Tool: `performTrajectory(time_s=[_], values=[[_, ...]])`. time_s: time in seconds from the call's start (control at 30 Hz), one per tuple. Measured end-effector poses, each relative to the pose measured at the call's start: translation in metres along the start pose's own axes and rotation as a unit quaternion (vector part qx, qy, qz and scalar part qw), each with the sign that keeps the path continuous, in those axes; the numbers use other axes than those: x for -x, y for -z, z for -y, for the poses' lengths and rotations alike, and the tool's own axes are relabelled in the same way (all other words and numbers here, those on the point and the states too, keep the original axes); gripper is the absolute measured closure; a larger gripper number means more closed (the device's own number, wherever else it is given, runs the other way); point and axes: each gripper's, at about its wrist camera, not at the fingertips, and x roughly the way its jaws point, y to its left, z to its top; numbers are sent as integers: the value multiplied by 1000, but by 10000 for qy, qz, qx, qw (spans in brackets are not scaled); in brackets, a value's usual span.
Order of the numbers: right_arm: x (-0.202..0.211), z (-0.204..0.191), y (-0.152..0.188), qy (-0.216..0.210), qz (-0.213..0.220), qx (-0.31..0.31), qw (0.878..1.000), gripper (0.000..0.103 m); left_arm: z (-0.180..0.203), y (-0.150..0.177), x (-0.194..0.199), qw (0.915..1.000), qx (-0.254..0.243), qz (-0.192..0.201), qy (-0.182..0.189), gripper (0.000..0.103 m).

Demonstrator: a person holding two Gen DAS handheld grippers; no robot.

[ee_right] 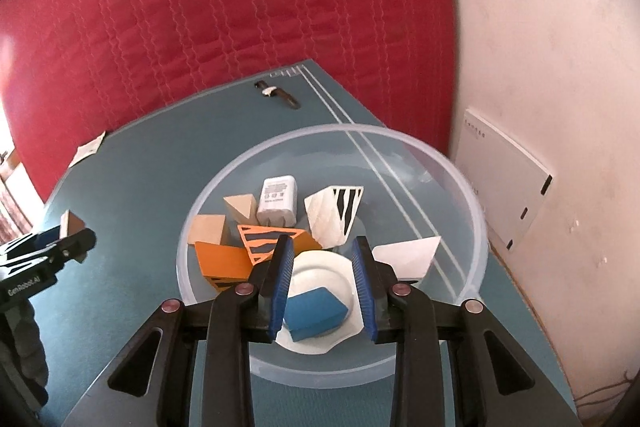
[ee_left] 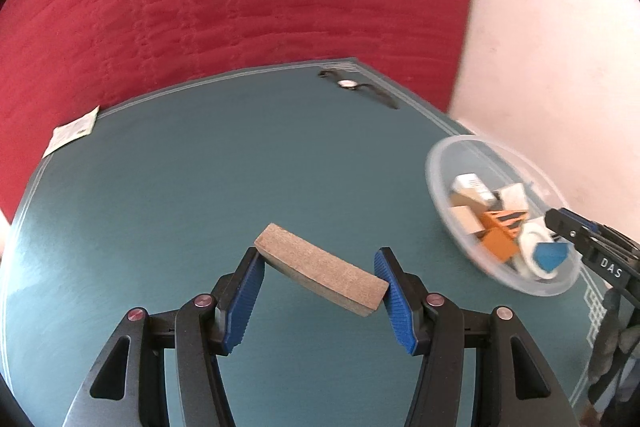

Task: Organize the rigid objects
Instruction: 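Carry the blue triangle onto the plate in the bowl and open the right gripper, then carry the brown bar into the bowl and open the left gripper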

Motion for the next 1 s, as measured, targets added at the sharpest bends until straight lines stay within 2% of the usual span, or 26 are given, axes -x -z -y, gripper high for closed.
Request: performTrajectory(time_s=[0.53,1.0], values=[[12,38,5,253,240,-402,9986,72,93,-17,-8,9936,-804,-30,797,43],[10,49,8,213,206,-597,9978,71,128,-20,-19,9888,-1012,-92,1094,43]])
